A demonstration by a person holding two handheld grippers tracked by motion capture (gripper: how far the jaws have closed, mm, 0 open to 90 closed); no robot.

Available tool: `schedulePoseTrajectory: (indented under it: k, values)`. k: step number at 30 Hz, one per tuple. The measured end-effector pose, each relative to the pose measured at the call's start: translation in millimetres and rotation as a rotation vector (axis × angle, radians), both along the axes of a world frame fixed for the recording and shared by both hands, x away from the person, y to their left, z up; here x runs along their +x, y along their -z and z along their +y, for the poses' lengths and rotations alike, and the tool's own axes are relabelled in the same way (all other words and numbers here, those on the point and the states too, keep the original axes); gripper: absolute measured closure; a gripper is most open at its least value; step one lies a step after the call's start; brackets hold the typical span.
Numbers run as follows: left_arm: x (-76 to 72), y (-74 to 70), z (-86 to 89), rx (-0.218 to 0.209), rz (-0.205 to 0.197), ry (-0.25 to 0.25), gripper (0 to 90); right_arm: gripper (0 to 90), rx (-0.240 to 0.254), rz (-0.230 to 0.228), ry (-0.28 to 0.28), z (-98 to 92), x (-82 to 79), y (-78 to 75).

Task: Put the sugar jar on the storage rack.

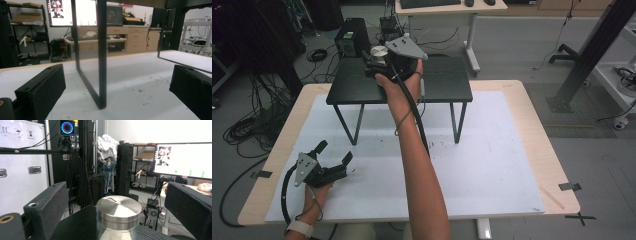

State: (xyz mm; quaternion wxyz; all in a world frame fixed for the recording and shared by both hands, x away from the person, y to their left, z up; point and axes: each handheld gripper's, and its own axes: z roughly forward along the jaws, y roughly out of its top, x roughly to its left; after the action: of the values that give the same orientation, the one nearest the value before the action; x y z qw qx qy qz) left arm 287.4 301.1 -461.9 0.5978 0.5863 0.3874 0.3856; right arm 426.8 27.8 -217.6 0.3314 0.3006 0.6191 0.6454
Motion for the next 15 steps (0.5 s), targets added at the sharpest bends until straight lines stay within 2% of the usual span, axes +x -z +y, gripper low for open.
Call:
schedulePoseTrajectory:
  k: [9, 15]
  values:
    - [0.0, 0.0, 0.0, 0.000, 0.000, 0.000, 0.4, 5.1, -0.009, -0.024, -0.024, -15.2, -34.1, 2.4]
    - [0.0, 0.0, 0.0, 0.001, -0.001, 0.000, 0.4, 5.1, 0.012, -0.048, -0.052, -29.9, -58.4, 11.1]
